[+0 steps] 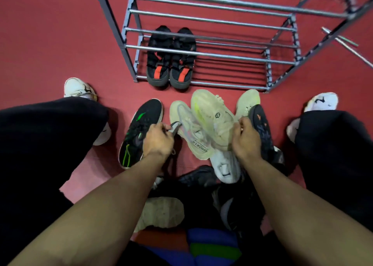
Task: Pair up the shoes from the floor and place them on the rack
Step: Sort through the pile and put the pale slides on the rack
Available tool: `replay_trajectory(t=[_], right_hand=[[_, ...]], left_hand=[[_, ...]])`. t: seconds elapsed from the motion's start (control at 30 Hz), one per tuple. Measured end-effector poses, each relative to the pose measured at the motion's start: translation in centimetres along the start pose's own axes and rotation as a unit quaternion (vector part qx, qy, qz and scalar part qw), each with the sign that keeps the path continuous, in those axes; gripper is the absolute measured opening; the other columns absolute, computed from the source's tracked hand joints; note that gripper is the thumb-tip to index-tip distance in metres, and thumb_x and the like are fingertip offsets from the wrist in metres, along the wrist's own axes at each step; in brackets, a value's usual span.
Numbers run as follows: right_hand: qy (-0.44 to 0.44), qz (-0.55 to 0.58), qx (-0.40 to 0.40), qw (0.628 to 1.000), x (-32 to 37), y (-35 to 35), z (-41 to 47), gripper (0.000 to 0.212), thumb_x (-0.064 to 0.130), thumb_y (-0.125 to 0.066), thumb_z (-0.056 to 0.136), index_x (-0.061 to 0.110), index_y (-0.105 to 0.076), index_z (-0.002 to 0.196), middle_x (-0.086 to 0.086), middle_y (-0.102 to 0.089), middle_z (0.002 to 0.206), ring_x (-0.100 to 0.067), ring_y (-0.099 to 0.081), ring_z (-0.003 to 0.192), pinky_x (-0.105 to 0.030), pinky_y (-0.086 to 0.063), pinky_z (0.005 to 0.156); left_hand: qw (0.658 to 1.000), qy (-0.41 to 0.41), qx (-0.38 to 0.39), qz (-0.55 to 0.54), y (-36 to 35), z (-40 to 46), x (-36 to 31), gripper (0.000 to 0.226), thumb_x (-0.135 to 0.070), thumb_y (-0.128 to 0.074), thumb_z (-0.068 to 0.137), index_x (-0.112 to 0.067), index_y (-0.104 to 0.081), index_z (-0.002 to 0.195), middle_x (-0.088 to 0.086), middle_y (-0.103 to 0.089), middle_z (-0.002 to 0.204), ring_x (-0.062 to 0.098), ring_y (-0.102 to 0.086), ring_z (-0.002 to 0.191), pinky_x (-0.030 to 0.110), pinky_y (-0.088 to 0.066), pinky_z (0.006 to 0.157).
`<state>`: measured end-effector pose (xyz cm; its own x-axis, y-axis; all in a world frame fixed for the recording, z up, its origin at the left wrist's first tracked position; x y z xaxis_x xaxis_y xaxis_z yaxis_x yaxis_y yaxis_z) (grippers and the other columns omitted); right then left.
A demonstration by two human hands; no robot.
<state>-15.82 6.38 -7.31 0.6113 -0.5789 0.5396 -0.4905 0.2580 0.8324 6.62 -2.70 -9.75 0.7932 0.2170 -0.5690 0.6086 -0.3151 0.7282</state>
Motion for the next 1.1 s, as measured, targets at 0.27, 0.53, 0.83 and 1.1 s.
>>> replay_trajectory(t=[0.27, 0.53, 0.83, 1.1], right_hand=[[-0.067, 0.018, 0.075, 0.995, -1.6, 0.4, -1.7, 0.013, 0.024, -0.042, 0.097, 0.014, -0.042, 0.089, -0.021, -0.064, 0.089, -0.039, -0.061, 0.082, -0.037, -0.041, 0.068], [-0.049, 0.111, 0.115, 0.986, -0.2, -0.5, -1.0, 0.025, 0.033, -0.04, 0.097, 0.018, -0.057, 0.086, -0.001, -0.065, 0.08, -0.018, -0.061, 0.076, -0.035, -0.047, 0.069], [-0.195, -0.099, 0.18, 0.959, -4.6, -1.9, 3.1, 0.058, 0.024, -0.046, 0.094, 0.031, -0.026, 0.148, -0.017, -0.056, 0.13, -0.039, -0.055, 0.117, -0.043, -0.046, 0.091], [-0.124, -0.138, 0.06, 0.981, -3.2, -2.1, 3.6, 0.014, 0.016, -0.043, 0.094, 0.018, -0.056, 0.099, -0.013, -0.069, 0.1, -0.035, -0.064, 0.088, -0.037, -0.048, 0.07]], left_hand=[[0.962, 0.115, 0.212, -0.127, -4.5, -2.4, -3.5, 0.034, -0.04, -0.045, 0.092, -0.019, -0.07, 0.104, 0.014, -0.075, 0.092, 0.03, -0.071, 0.074, 0.046, -0.06, 0.076], [0.863, 0.227, 0.284, -0.351, -5.2, -1.5, -6.1, 0.043, -0.051, -0.055, 0.084, -0.02, -0.064, 0.112, 0.007, -0.072, 0.105, 0.02, -0.07, 0.084, 0.031, -0.058, 0.065], [0.837, 0.235, 0.302, -0.391, -5.2, -0.8, -4.2, 0.031, -0.029, -0.049, 0.091, -0.014, -0.058, 0.116, 0.004, -0.07, 0.083, 0.018, -0.07, 0.065, 0.025, -0.057, 0.056], [0.843, 0.261, 0.234, -0.408, -4.1, 0.5, -1.0, 0.046, -0.016, -0.057, 0.083, -0.004, -0.051, 0.127, 0.017, -0.066, 0.112, 0.026, -0.065, 0.082, 0.029, -0.057, 0.059]])
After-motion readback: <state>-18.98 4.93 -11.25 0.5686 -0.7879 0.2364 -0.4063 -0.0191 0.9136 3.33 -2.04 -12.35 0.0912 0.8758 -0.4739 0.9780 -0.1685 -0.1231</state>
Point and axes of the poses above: each hand's wrist, its own z-axis towards the middle knuckle, its own y-axis out of the back of the hand, x = y × z, the point moved 1 cm from there along z, towards the middle knuckle
